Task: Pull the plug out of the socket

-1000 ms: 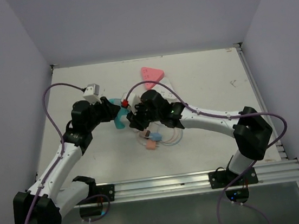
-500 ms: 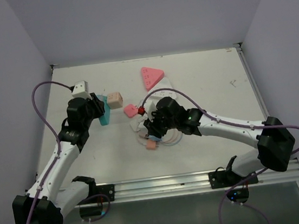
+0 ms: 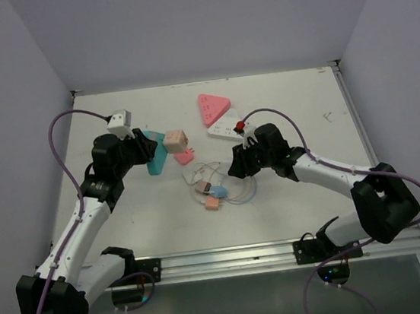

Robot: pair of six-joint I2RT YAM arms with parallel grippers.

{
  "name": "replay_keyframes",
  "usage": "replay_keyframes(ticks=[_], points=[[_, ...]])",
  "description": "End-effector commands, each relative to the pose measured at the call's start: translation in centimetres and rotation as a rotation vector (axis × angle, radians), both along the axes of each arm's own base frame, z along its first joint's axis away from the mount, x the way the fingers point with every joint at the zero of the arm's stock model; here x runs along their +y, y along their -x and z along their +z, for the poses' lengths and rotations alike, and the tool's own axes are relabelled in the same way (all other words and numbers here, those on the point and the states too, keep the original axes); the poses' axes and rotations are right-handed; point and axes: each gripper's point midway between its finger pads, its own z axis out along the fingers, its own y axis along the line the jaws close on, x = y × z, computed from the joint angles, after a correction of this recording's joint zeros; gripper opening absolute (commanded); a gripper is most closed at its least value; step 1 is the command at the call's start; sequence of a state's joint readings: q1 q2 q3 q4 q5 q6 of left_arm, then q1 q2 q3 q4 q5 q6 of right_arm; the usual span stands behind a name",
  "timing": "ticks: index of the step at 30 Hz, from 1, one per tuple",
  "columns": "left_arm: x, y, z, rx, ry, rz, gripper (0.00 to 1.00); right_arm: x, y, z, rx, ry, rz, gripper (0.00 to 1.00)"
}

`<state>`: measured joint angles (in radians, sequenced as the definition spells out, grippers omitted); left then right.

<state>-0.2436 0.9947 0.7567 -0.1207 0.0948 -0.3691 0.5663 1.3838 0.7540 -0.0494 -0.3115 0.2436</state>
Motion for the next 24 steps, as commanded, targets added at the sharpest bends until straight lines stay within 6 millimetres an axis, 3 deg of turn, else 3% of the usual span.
replay_keyframes(ticks=[1,3,6,9,10,12,13,16,19,24], points=[[-2.3,-0.3,4.4,-0.144,0.046,-0.132,0.0,3.4,0.2,1.8,0.064,-0.232,0.052,0.0],[-2.6,-0.2,4.3,-0.14,0.052,-0.148,0.0,4.0,0.5,1.4,0.111,-0.257,0.07,0.0],[-2.8,-0.1,4.4,-0.144,0.052,-0.167,0.0,3.9,0.1,0.0,0.165,-0.256,0.037,0.09],[-3.1,0.1,4.5,-0.144,0.057,-0.18,0.0,2.7,-0.9,-1.2,0.18,-0.226,-0.033,0.29],[-3.1,0.1,4.6,-0.145,0.059,-0.184,0.0,2.1,-0.8,-1.7,0.186,-0.191,-0.049,0.42],[-3.1,0.2,4.5,-0.143,0.057,-0.188,0.0,1.4,-1.4,-1.5,0.148,-0.148,-0.074,0.54],[-3.2,0.2,4.6,-0.148,0.057,-0.193,0.0,1.0,-1.3,-1.6,0.147,-0.131,-0.087,0.65],[-3.6,0.0,5.4,-0.181,0.07,-0.209,0.0,0.1,-1.8,0.1,0.081,-0.105,-0.124,0.78],[-3.7,0.1,5.6,-0.186,0.075,-0.219,0.0,-1.0,-2.5,1.9,-0.009,-0.042,-0.154,0.85],[-4.4,0.5,5.8,-0.182,0.086,-0.263,0.0,1.4,-2.3,6.9,-0.199,-0.034,-0.041,0.94]])
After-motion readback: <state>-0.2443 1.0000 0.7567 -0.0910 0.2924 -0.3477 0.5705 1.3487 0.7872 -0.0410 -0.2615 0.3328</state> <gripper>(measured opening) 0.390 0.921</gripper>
